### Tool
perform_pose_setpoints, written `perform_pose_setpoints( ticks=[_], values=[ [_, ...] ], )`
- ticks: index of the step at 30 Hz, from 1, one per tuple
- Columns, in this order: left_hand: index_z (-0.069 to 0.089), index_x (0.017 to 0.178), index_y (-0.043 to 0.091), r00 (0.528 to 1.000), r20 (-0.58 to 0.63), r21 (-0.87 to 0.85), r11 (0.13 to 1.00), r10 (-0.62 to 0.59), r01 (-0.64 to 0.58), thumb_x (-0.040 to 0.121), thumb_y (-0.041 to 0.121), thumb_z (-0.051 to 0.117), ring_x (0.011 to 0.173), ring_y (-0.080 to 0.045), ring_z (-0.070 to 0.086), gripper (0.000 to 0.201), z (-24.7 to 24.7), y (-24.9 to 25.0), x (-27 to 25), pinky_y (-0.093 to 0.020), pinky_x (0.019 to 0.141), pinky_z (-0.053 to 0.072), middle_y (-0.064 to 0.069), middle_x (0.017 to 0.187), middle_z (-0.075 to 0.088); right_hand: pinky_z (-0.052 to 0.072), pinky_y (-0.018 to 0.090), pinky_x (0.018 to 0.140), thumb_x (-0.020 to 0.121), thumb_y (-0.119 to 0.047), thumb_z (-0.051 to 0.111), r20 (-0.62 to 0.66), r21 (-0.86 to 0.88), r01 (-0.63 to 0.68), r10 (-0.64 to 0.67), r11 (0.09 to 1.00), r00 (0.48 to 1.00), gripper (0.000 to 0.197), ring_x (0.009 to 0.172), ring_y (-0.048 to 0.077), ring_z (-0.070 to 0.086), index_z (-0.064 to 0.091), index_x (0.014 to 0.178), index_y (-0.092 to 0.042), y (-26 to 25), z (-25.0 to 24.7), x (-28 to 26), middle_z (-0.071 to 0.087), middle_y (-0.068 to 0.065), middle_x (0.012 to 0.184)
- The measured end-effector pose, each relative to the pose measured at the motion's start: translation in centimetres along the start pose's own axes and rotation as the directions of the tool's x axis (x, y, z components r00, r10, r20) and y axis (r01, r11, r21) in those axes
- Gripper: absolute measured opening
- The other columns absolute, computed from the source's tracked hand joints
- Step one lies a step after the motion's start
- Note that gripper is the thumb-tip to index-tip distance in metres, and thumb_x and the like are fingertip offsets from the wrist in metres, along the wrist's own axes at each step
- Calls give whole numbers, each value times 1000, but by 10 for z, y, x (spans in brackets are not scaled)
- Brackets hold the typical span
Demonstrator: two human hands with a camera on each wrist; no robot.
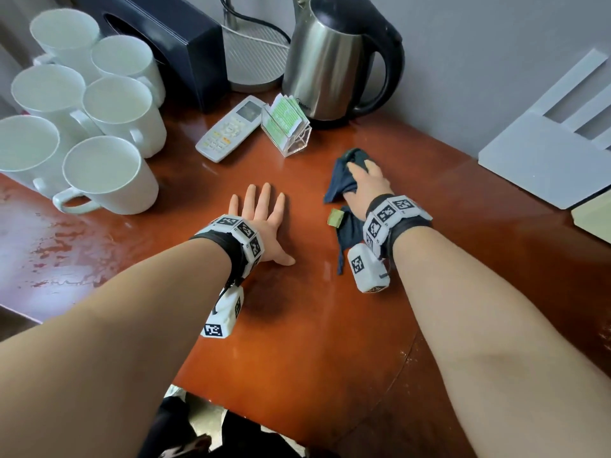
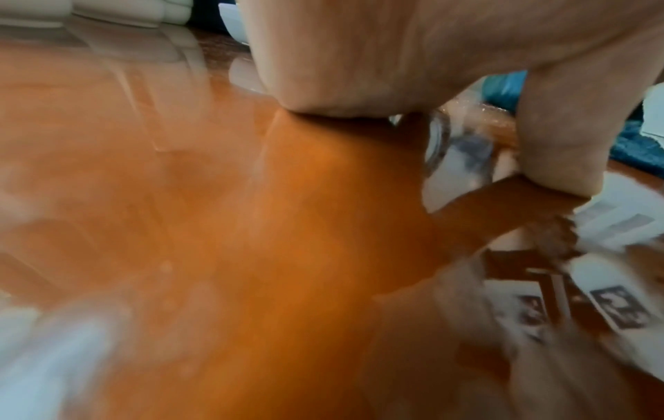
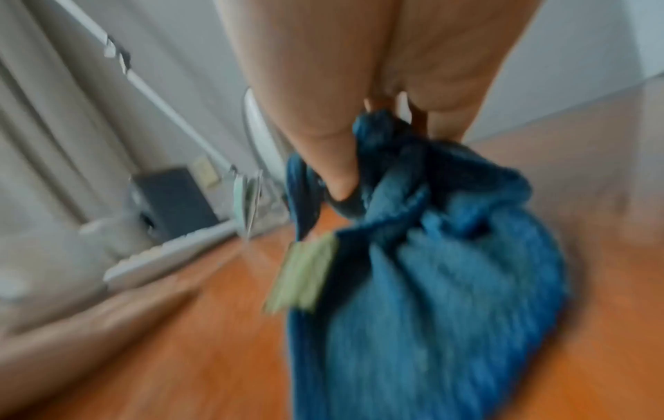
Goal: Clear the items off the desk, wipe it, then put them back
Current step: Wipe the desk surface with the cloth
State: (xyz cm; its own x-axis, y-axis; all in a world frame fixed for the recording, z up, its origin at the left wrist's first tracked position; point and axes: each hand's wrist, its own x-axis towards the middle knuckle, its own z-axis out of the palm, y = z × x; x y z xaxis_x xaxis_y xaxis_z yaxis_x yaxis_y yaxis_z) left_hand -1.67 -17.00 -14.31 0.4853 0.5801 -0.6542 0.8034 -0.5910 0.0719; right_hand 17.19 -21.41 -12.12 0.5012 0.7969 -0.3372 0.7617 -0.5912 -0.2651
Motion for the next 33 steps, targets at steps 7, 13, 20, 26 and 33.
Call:
perform_pose_setpoints(
  ticks=[7,13,20,26,33],
  values=[
    [-23,147,23,1000,-6,0,1000,-12,12,72,67,62,141,-28,-28,122,-3,1,-1,-51,116,-12,-5,153,-32,32,44,107,93,-16,47,115,-93,392,-382,915,917,31,134,29,22,56,121,-25,-5,25,-48,27,-2,148],
    [-24,147,23,1000,5,-14,1000,-9,9,72,67,62,141,-28,-29,122,-2,-1,-1,-51,116,-12,-5,152,-33,40,35,91,81,9,37,146,-93,171,-157,981,977,43,120,27,30,55,108,-20,45,1,-74,35,1,132],
    [-22,147,24,1000,-19,-17,1000,-11,10,71,66,64,142,-29,-27,122,-1,0,-1,-51,116,-11,-5,153,-31,28,39,105,85,-5,45,46,-10,185,-184,983,982,43,136,28,19,49,124,-25,6,21,-75,20,0,150],
    [-22,147,24,1000,-22,9,1000,-8,8,71,69,62,142,-30,-27,122,-2,1,1,-52,116,-10,-6,153,-30,34,42,102,81,6,46,3,-142,-15,16,990,1000,64,134,32,22,38,133,-30,29,43,-105,2,-1,157],
    [-19,149,21,999,-33,16,1000,19,-19,74,67,60,142,-30,-25,117,-1,0,-9,-52,116,-8,-8,154,-29,31,28,102,83,8,42,-217,336,-16,94,942,972,44,130,26,33,56,116,-17,27,35,-146,31,3,142]
  ],
)
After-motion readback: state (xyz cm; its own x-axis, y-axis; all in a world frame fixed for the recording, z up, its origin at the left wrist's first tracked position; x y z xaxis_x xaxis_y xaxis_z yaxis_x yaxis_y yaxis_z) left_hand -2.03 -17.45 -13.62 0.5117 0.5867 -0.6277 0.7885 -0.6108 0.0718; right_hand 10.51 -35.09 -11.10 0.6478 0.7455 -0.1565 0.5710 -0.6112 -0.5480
